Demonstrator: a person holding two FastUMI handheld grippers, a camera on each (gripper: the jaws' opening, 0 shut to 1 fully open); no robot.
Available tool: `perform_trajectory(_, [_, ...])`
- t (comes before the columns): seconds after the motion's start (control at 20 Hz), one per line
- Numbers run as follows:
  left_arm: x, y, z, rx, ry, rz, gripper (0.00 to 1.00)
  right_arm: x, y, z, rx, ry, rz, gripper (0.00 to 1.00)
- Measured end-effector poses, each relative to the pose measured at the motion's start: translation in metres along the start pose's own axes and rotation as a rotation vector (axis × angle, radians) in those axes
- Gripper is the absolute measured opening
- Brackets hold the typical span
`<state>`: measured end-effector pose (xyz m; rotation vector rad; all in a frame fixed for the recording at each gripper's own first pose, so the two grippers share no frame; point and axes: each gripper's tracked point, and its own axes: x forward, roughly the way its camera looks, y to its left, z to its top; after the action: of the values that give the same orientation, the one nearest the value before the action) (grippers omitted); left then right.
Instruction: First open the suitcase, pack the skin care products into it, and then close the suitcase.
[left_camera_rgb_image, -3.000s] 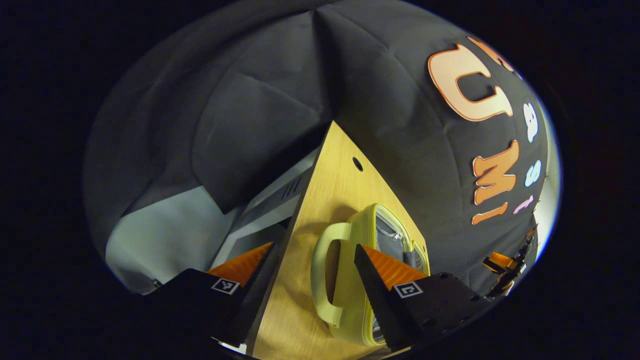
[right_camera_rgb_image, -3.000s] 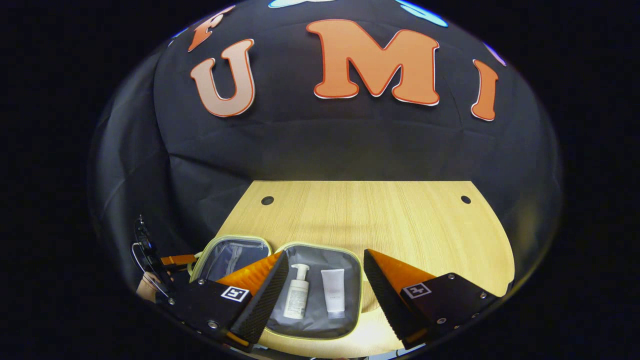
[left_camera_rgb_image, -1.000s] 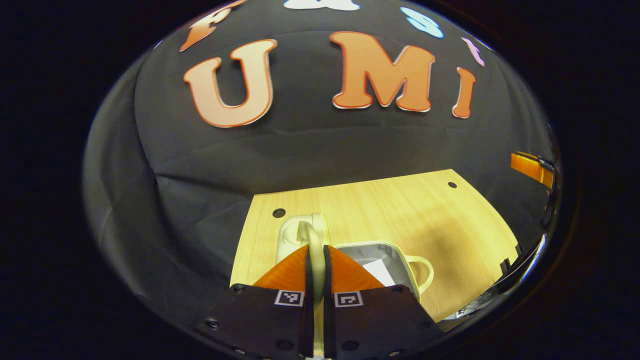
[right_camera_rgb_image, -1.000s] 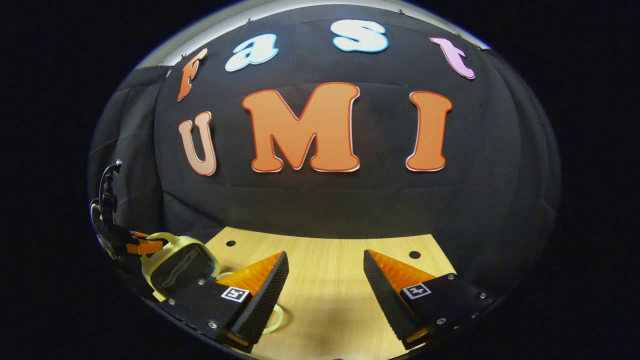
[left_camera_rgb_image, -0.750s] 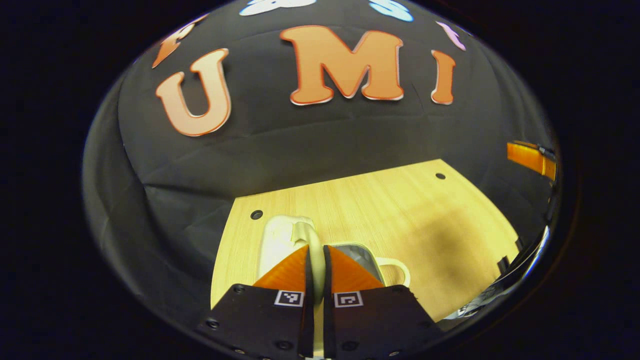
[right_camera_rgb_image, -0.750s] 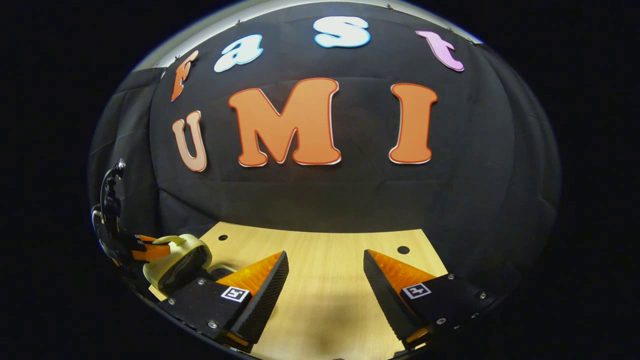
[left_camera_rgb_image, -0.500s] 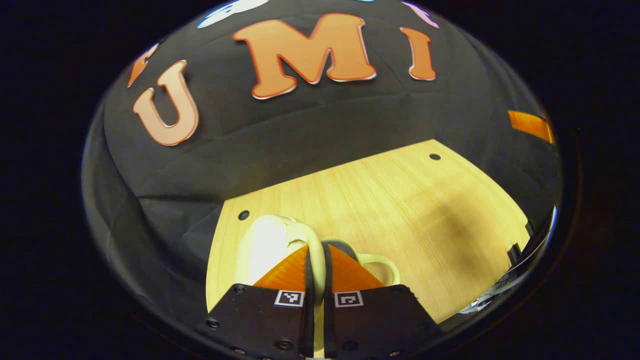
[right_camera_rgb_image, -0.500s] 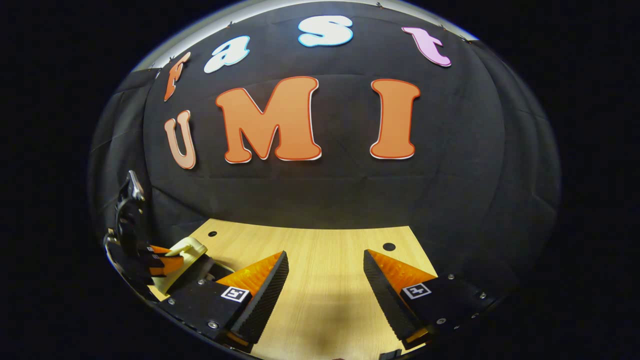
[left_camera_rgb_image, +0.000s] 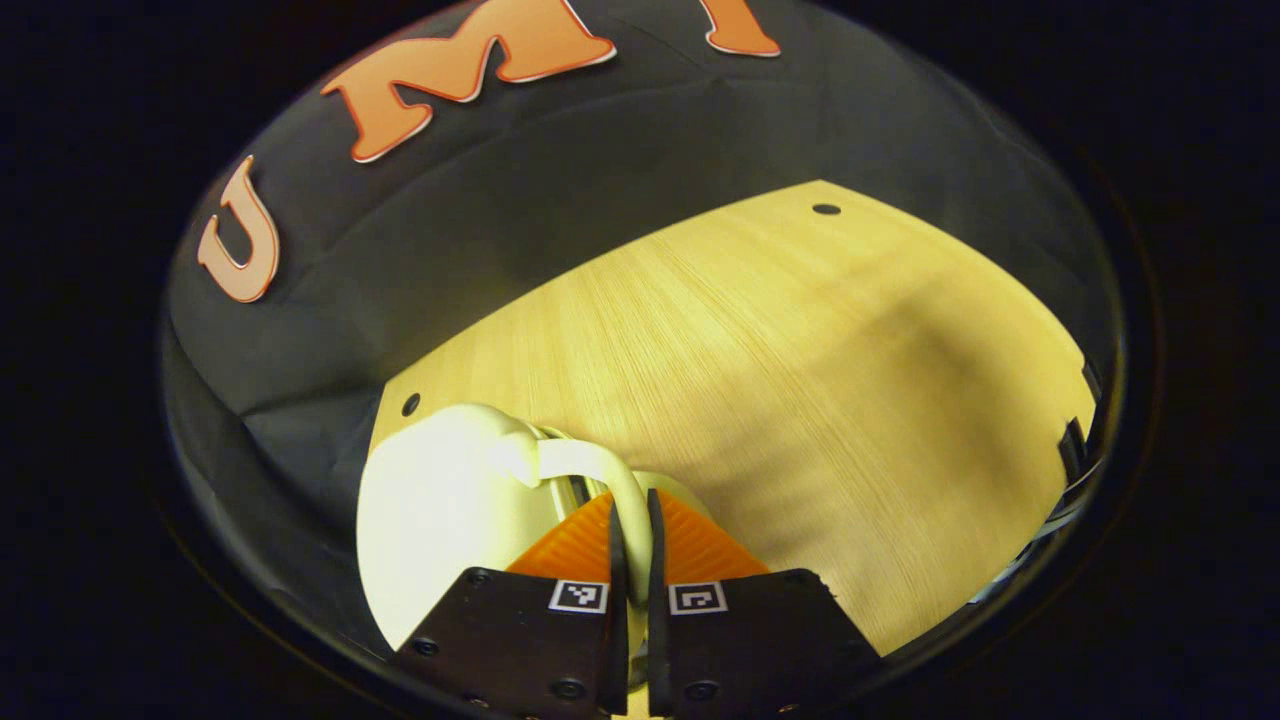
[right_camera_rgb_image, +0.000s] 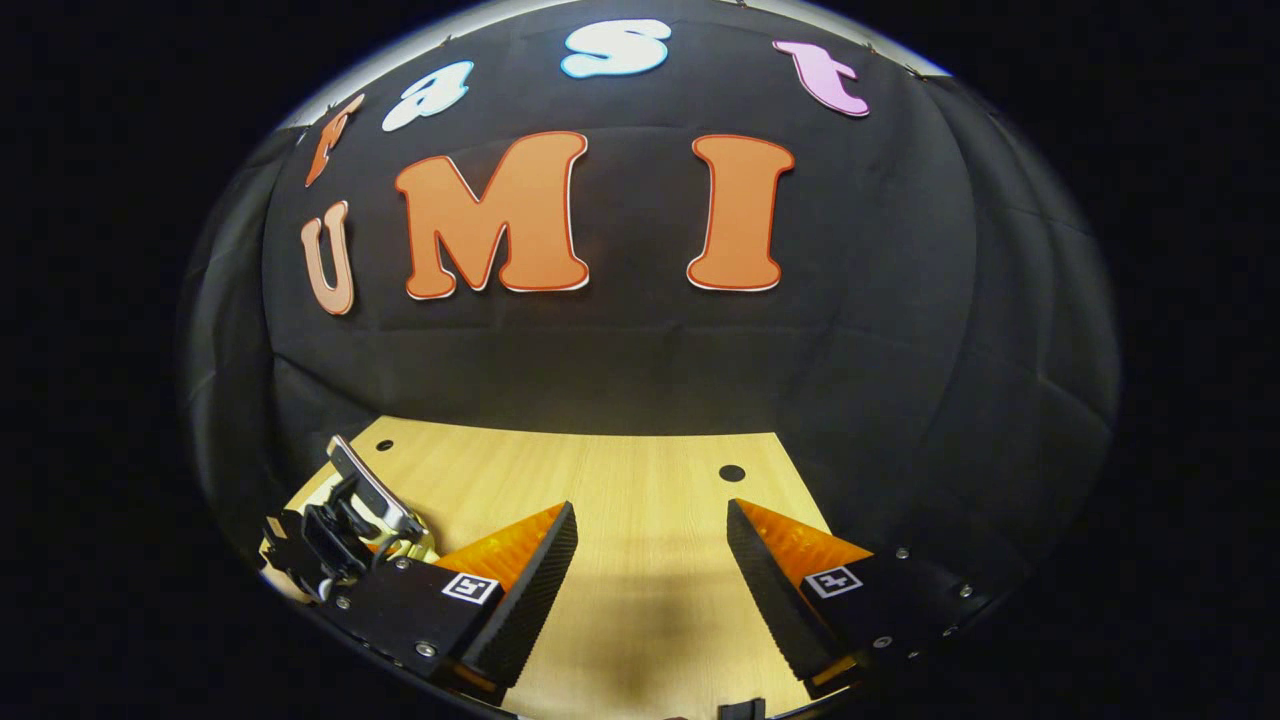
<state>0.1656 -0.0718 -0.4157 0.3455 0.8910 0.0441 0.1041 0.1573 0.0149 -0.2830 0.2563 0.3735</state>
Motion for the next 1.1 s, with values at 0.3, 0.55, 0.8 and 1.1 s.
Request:
perform_trajectory(0.3, [0.011, -0.013, -0.014, -0.041, 0.021, 0.025, 0.08, 0.000, -0.006, -0.020, 0.005, 0.046, -0.006, 0.96])
perform_trajectory(0.55, [0.019, -0.019, -0.017, -0.089, 0.022, -0.017, 0.20, -0.005, 0.001, -0.017, -0.010, 0.031, 0.006, 0.96])
perform_trajectory(0.8, [-0.006, -0.017, 0.006, -0.207, -0.049, -0.055, 0.60, -0.006, 0.017, -0.024, 0.007, 0.040, 0.045, 0.96])
perform_trajectory(1.1, [-0.069, 0.023, 0.083, -0.319, -0.267, -0.029, 0.89, -0.004, 0.041, -0.018, 0.013, 0.021, 0.066, 0.96])
